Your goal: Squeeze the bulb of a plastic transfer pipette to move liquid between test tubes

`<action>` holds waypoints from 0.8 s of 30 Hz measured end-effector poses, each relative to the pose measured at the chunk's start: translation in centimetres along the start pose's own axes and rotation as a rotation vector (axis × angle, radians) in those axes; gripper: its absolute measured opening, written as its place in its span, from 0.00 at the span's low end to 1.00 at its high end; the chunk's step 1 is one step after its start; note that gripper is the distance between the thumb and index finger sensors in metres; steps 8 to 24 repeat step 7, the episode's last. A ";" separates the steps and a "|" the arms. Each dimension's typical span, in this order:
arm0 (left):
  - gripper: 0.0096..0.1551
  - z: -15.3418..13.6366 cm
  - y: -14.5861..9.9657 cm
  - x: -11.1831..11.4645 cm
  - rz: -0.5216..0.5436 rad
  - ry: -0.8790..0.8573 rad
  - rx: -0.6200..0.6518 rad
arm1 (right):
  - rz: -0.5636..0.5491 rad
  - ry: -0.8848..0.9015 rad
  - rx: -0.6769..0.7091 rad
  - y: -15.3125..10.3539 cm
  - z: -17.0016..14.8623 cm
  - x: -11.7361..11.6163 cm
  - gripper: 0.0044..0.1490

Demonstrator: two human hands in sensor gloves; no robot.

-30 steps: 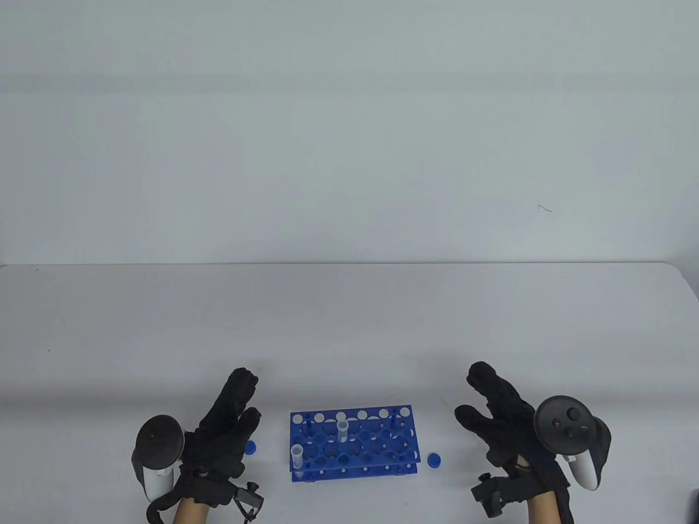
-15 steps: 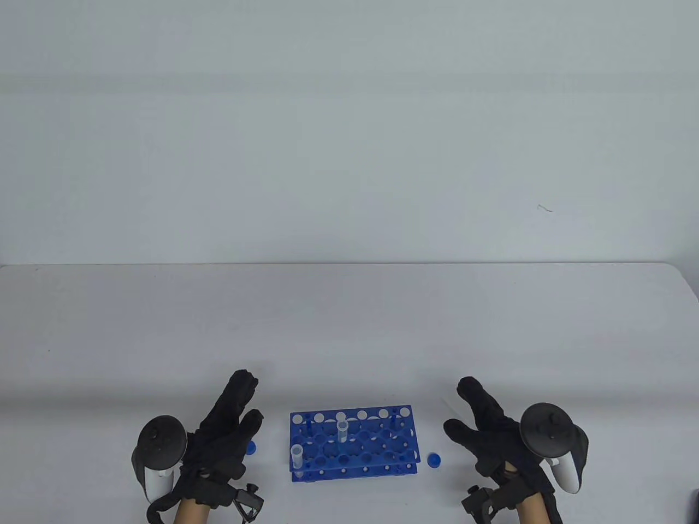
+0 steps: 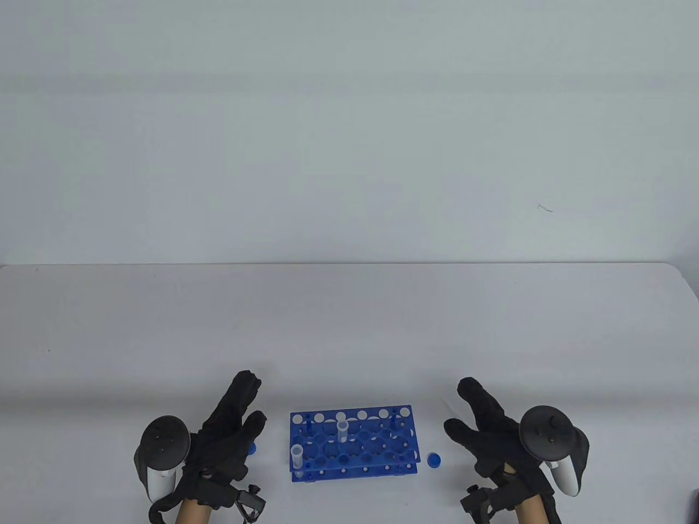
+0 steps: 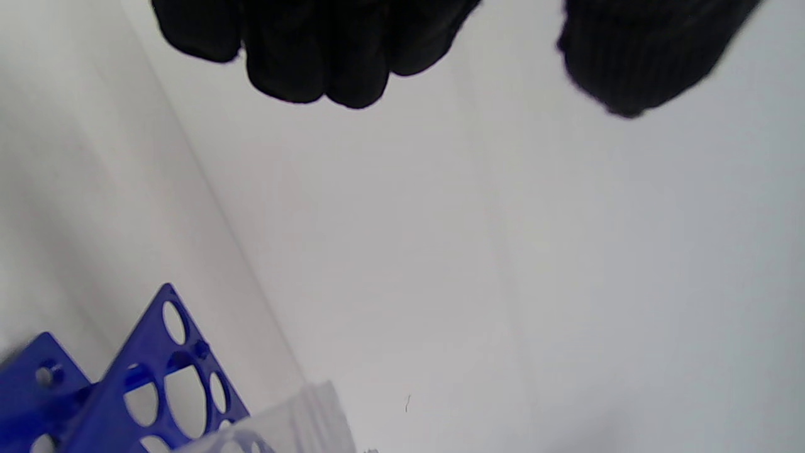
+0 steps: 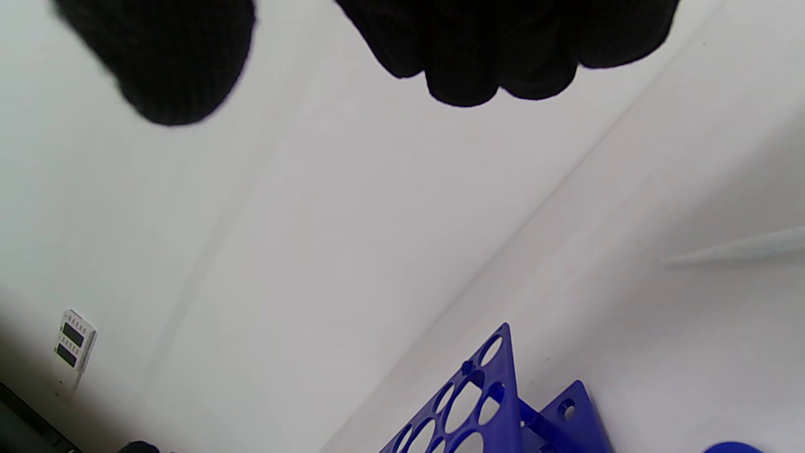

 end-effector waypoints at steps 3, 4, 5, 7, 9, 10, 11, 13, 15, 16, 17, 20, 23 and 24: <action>0.56 0.0 0.0 0.0 -0.001 0.002 0.000 | -0.004 -0.001 -0.002 0.0 0.0 0.0 0.56; 0.56 0.0 0.0 0.0 -0.001 0.002 0.000 | -0.002 -0.001 -0.002 0.0 0.0 0.0 0.56; 0.56 0.0 0.0 0.0 -0.002 0.003 0.000 | 0.000 0.000 -0.001 0.0 0.0 0.0 0.56; 0.56 0.0 0.0 0.1 -0.003 0.003 -0.002 | 0.000 -0.001 -0.001 0.0 0.0 0.0 0.56; 0.56 0.0 0.0 0.1 -0.003 0.003 -0.002 | 0.000 -0.001 -0.001 0.0 0.0 0.0 0.56; 0.56 0.0 0.0 0.1 -0.003 0.003 -0.002 | 0.000 -0.001 -0.001 0.0 0.0 0.0 0.56; 0.56 0.0 0.0 0.1 -0.003 0.003 -0.002 | 0.000 -0.001 -0.001 0.0 0.0 0.0 0.56; 0.56 0.0 0.0 0.1 -0.003 0.003 -0.002 | 0.000 -0.001 -0.001 0.0 0.0 0.0 0.56; 0.56 0.0 0.0 0.1 -0.003 0.003 -0.002 | 0.000 -0.001 -0.001 0.0 0.0 0.0 0.56; 0.56 0.0 0.0 0.1 -0.003 0.003 -0.002 | 0.000 -0.001 -0.001 0.0 0.0 0.0 0.56; 0.56 0.0 0.0 0.1 -0.003 0.003 -0.002 | 0.000 -0.001 -0.001 0.0 0.0 0.0 0.56; 0.56 0.0 0.0 0.1 -0.003 0.003 -0.002 | 0.000 -0.001 -0.001 0.0 0.0 0.0 0.56; 0.56 0.0 0.0 0.1 -0.003 0.003 -0.002 | 0.000 -0.001 -0.001 0.0 0.0 0.0 0.56; 0.56 0.0 0.0 0.1 -0.003 0.003 -0.002 | 0.000 -0.001 -0.001 0.0 0.0 0.0 0.56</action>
Point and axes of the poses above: the tracker on the back of each hand, its own z axis roughly to the thumb side, its own y axis roughly from the wrist to the fingertips, x = y × z, the point moved 4 cm from there along y, roughly from the wrist to the fingertips, and after that the axes turned 1 degree about -z, right-handed, at the moved point
